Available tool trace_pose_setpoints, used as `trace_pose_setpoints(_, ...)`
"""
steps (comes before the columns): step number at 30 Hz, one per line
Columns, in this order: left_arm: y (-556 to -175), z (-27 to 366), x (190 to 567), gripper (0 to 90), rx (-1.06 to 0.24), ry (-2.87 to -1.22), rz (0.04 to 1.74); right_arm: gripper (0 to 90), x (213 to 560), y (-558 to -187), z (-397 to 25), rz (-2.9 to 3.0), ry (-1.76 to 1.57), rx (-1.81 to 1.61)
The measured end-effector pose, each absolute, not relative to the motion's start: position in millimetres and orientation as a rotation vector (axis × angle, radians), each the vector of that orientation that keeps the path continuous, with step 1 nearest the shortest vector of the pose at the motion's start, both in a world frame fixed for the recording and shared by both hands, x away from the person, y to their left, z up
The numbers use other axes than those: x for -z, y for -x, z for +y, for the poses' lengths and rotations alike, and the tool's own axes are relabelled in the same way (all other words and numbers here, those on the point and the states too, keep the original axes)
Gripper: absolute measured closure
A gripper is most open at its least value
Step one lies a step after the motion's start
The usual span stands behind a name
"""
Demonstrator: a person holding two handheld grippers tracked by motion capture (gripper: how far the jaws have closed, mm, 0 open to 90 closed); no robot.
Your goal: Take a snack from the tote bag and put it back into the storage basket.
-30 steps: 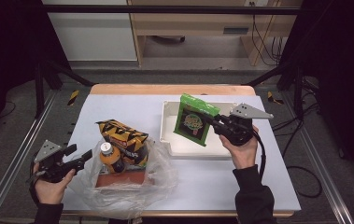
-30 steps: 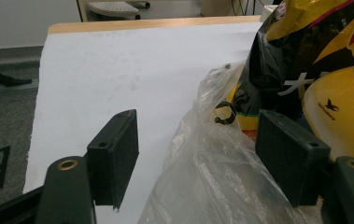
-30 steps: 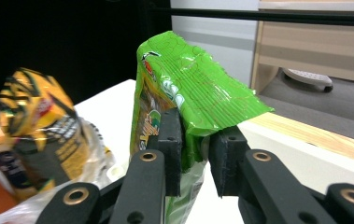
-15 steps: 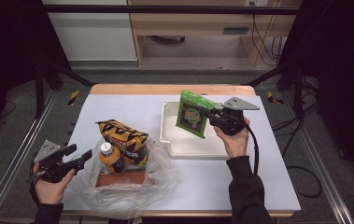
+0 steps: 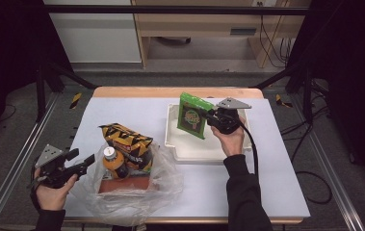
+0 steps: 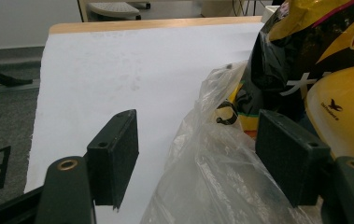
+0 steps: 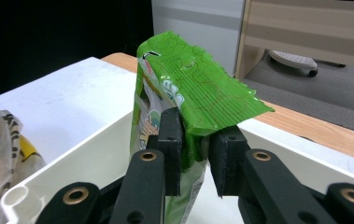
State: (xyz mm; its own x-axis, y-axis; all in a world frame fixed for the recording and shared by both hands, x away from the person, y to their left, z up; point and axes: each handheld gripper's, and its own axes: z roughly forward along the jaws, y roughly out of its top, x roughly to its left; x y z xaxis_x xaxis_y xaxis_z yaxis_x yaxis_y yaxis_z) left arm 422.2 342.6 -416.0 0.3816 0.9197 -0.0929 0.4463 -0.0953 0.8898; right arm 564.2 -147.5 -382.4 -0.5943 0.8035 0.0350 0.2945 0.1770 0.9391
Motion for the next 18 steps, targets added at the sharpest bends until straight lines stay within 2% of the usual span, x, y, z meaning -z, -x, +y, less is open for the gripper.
trace_pose_setpoints(18, -423, 342, 416, 28.9, -0.643, -1.712, 1.211, 76.3, 400, -584, -133, 2.021, -1.052, -1.379)
